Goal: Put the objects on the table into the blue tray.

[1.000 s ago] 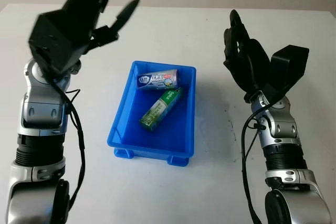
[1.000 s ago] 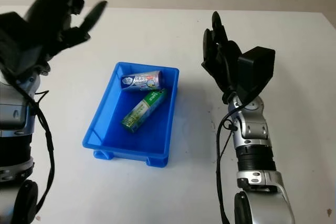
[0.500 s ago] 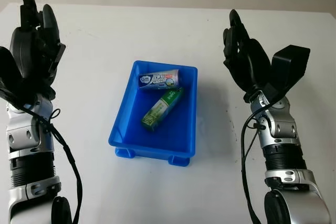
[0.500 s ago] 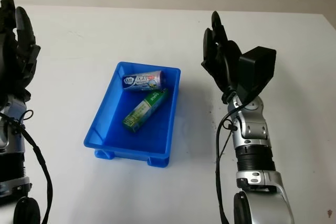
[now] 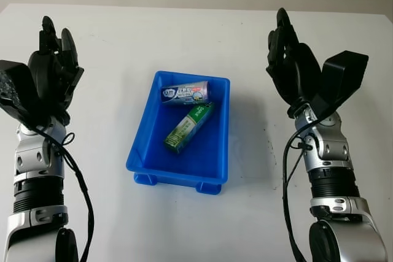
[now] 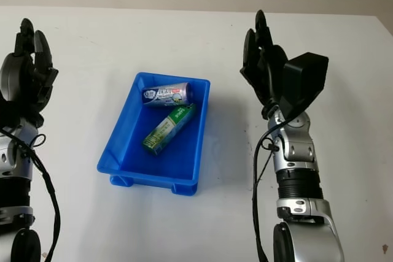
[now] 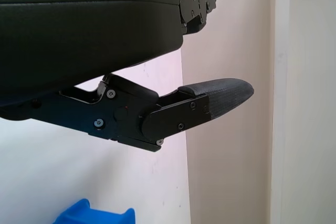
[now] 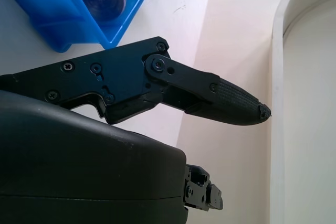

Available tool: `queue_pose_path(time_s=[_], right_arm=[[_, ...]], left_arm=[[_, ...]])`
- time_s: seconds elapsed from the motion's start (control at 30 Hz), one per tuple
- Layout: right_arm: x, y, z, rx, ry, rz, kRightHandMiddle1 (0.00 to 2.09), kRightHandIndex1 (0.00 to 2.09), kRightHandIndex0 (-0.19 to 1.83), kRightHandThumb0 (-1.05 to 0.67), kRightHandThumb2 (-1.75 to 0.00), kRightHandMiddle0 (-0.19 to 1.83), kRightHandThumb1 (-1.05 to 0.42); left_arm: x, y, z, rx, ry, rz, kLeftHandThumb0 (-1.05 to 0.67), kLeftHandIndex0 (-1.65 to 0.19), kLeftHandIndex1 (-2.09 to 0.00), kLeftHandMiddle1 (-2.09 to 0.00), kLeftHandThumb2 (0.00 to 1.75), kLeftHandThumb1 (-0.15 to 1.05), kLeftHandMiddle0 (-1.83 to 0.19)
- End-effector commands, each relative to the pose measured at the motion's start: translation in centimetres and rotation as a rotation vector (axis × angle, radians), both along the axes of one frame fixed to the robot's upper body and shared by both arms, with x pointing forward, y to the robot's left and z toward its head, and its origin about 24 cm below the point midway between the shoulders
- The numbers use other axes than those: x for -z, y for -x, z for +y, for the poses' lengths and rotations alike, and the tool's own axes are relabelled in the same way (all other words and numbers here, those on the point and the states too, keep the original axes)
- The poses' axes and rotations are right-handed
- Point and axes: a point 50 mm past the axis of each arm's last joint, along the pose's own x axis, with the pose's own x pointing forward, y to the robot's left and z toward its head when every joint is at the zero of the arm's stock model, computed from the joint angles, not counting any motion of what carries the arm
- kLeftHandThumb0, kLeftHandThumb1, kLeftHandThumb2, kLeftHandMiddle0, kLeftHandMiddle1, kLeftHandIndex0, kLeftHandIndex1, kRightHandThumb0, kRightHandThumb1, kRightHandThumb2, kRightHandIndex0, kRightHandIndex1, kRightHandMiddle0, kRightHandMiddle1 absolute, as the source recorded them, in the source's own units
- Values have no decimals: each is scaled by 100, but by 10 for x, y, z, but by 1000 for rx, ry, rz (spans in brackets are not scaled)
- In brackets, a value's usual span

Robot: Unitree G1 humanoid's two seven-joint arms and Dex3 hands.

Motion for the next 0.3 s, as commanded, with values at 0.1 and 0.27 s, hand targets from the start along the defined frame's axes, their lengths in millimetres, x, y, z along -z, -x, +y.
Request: queue_pose_path(time_s=[0.1, 0.27], right_arm=[[-10, -1, -2, -2, -30, -25, 0, 0, -19, -79, -75, -19, -105], [-10, 0, -2, -4, -29, -20, 0, 0, -19, -80, -75, -19, -105]], left_arm=[[-1, -2, -12, 46, -7, -19, -78, 19, 0, 0, 63, 105, 19], [1, 0, -16, 59, -17, -15, -79, 19, 0, 0, 64, 105, 19]])
